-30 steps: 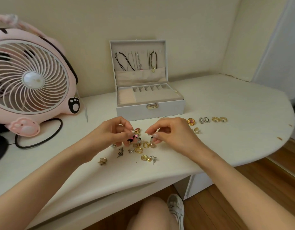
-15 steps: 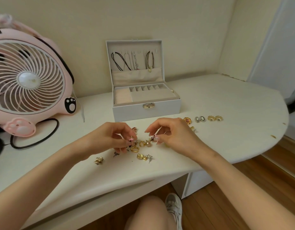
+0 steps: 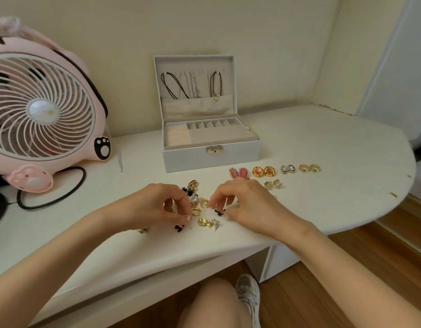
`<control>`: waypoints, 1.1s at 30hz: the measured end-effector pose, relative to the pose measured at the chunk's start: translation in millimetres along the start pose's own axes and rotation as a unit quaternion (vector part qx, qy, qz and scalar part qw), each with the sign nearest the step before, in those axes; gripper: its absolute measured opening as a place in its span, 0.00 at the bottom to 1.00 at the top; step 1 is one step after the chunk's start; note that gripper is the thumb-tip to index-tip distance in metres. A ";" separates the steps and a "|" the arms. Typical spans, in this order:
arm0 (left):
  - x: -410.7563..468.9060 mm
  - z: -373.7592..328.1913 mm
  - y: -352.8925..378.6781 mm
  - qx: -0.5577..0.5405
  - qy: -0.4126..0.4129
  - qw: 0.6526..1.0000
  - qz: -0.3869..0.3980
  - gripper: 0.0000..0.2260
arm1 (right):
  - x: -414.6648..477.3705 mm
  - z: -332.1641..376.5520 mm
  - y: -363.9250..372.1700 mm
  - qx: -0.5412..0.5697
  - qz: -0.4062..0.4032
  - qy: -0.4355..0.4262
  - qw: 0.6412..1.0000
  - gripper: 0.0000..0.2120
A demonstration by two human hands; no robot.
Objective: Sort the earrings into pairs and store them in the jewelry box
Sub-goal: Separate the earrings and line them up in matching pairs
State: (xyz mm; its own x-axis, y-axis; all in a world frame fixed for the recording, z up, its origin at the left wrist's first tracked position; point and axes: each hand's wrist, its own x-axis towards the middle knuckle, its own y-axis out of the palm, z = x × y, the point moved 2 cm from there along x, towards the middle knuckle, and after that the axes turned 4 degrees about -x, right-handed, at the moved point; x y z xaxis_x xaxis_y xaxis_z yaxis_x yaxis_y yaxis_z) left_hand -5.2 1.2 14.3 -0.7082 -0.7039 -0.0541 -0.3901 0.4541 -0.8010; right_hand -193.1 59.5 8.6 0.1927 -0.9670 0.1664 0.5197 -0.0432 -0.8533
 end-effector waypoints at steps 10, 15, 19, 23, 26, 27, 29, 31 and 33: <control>4.5 10.2 -17.8 -0.010 -0.013 0.990 -0.139 0.03 | -3.5 4.7 7.4 -0.060 0.010 -0.014 0.998 0.04; 4.9 18.7 -28.8 -0.018 -0.037 0.977 -0.208 0.03 | -3.2 3.1 2.4 -0.015 -0.022 0.002 1.000 0.04; 2.5 30.3 -38.3 -0.001 -0.057 0.977 -0.206 0.04 | -2.7 0.4 -4.2 0.071 -0.066 0.018 0.995 0.05; 0.7 36.8 -38.8 0.034 -0.068 0.979 -0.191 0.05 | -1.2 0.5 -3.8 0.115 -0.090 0.019 0.989 0.02; 1.2 42.0 -41.1 0.064 -0.084 0.975 -0.196 0.03 | 1.0 1.8 -2.3 0.126 -0.090 0.019 0.988 0.02; 1.2 43.6 -42.6 0.076 -0.090 0.974 -0.195 0.03 | 1.7 2.4 -2.2 0.125 -0.091 0.019 0.988 0.03; 1.0 47.5 -44.7 0.097 -0.099 0.973 -0.185 0.03 | 2.9 3.5 -2.6 0.120 -0.094 0.016 0.988 0.04; 0.7 49.9 -45.4 0.099 -0.106 0.975 -0.167 0.03 | 3.2 4.7 -3.4 0.121 -0.092 0.017 0.988 0.07; 1.3 50.5 -44.2 0.096 -0.112 0.978 -0.146 0.03 | 3.1 5.7 -4.2 0.120 -0.099 0.013 0.988 0.11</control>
State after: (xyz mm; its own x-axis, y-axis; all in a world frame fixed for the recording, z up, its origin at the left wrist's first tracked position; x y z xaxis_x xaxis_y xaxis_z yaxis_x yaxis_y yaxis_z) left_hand 40.9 -47.3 19.5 -0.4277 -0.9003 0.0809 -0.4230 0.1203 -0.8981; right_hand -190.0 58.1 15.5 0.0479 -0.9519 0.3025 0.7273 -0.1743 -0.6638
